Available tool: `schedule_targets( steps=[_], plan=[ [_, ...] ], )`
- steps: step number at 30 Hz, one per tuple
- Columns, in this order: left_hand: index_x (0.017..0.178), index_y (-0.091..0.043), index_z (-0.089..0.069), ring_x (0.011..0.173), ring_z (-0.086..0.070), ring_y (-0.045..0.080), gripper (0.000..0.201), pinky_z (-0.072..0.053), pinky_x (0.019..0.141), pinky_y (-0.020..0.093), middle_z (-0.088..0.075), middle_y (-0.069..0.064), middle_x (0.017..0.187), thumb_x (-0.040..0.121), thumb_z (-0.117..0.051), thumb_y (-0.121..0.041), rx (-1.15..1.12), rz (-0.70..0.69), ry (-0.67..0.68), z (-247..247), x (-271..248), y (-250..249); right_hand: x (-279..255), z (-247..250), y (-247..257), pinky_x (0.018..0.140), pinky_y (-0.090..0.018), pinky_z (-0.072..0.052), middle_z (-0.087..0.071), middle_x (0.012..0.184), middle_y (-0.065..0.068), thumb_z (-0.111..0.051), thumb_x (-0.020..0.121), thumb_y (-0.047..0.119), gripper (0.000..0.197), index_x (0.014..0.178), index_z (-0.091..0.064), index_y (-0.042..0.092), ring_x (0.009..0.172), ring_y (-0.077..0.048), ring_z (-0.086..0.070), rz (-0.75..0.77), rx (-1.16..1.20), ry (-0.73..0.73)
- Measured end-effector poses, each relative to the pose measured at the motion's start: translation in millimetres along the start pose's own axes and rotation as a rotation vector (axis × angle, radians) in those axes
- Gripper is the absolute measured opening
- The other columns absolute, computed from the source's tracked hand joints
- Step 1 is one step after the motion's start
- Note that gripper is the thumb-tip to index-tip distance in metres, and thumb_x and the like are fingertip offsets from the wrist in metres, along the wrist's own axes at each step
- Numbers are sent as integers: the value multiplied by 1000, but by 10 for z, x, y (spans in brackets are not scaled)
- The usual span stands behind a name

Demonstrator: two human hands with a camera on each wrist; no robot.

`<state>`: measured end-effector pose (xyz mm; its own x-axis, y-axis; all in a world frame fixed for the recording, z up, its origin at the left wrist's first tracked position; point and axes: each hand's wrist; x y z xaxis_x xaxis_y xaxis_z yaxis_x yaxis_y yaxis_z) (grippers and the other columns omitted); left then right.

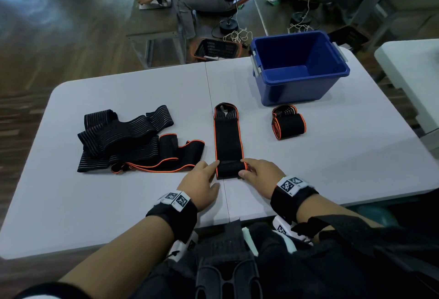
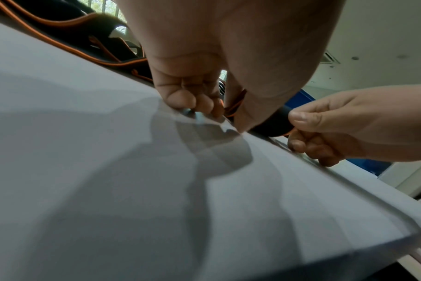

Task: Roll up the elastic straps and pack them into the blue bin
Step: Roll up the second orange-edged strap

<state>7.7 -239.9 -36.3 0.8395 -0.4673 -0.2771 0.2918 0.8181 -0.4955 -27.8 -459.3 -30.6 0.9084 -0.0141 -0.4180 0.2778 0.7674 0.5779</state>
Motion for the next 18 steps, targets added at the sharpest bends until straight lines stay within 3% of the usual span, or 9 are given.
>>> schedule_targets(
  steps=[3, 6, 11, 15, 18],
  plan=[
    [139, -27, -56, 94, -59, 19, 44, -46, 82, 30, -54, -3, 98, 96, -61, -35, -137, 56, -94, 25, 42, -55, 38, 40, 36, 82, -36, -51, -68, 95, 2, -49, 99, 45, 27, 105, -64, 24, 90, -21, -63, -6, 38, 3],
    [114, -22, -72, 86, -63, 16, 23, -43, 73, 26, -68, -5, 88, 97, -59, -31, -265, 117, -136, 68, 85, -129, 78, 54, 72, 67, -32, -42, -62, 80, 2, -44, 101, 46, 33, 83, -58, 23, 77, -20, -59, -48, 72, -22],
    [88, -11, -72, 79, -65, 21, 36, -51, 72, 32, -69, 1, 77, 99, -56, -41, -274, 178, -94, 85, 118, -151, 133, 64, 121, 68, -33, -39, -59, 73, -5, -37, 104, 47, 50, 69, -53, 15, 71, -24, -55, -137, 35, -1],
    [75, -8, -65, 75, -63, 25, 47, -47, 70, 35, -67, 9, 75, 101, -50, -44, -167, 191, -13, 30, 110, -195, 214, 30, 143, 70, -33, -40, -54, 67, -6, -37, 102, 54, 58, 64, -50, 12, 62, -23, -51, -287, -33, 44],
    [72, -10, -64, 74, -62, 22, 48, -46, 67, 32, -66, 6, 73, 100, -51, -47, -112, 203, -12, 29, 88, -192, 204, 23, 138, 64, -33, -38, -54, 66, -5, -39, 100, 56, 56, 65, -49, 13, 60, -21, -51, -285, -52, 21]
  ],
)
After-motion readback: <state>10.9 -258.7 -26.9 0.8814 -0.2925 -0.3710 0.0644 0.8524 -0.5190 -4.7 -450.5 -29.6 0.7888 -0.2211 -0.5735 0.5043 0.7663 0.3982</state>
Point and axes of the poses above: each hand's wrist, its own x-axis towards the middle knuckle, its own z-axis out of the back of the hand, y = z × x
